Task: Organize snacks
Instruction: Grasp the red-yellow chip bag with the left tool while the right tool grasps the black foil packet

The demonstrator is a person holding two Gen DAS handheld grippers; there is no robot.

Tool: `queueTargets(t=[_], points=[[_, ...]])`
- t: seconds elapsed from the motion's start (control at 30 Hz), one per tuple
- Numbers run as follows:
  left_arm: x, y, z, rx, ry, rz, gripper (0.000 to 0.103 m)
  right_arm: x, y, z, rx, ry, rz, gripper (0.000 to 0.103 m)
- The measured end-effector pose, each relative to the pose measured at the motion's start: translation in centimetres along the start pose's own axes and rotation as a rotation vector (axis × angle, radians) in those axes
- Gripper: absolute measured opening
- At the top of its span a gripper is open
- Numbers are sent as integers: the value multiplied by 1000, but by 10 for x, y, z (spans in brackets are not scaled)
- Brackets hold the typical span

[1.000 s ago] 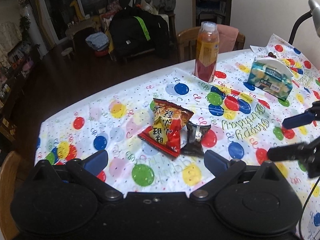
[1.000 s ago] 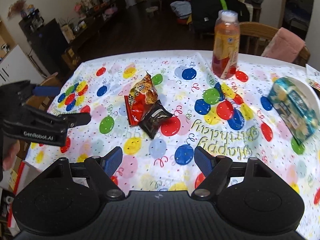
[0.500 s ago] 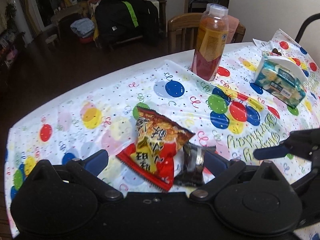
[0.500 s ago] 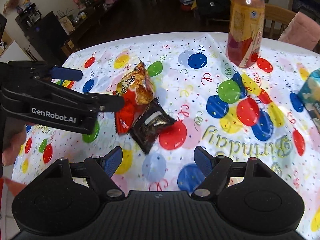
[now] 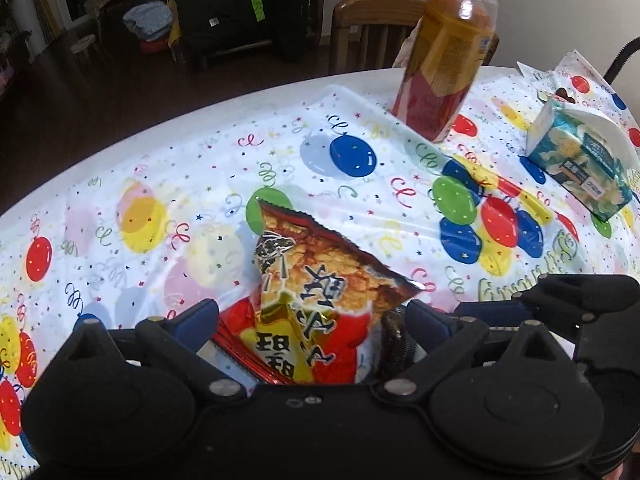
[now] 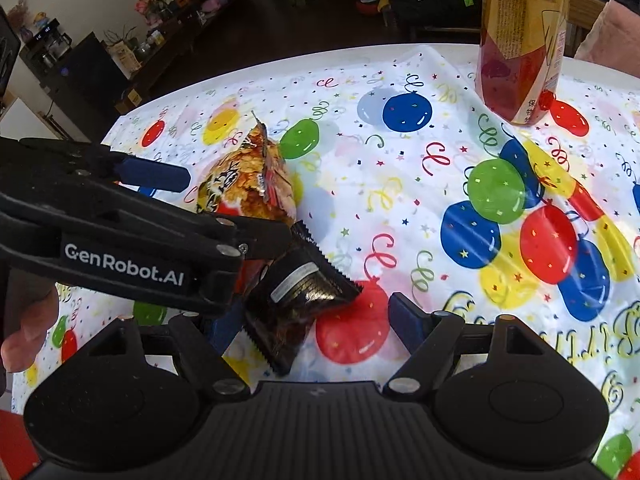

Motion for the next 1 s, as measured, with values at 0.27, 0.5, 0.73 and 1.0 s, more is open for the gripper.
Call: queueTargets(t=[0.27,0.5,0.73,1.0], points=[[1,-14,9,66,73,10,78,-4,-6,3,-22,-9,-25,78],[3,-9,11,55,86,1,68,-2,-5,4,-15,-2,-30,61],[8,-1,9,45,107,0,56,2,5,10,5,26,-40,45],[16,24,-1,69,110,-24,56,9,30,15,5,35,-56,45]])
Point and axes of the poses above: each gripper's, at about its wrist camera, not at the fingertips, and y roughly against the way its jaws point, z to its left, x to its underside, the point moved 4 cm from there along -y, roughly the way its jaws point, and after that the axes turned 5 degrees about -y, right-handed, at the moved point
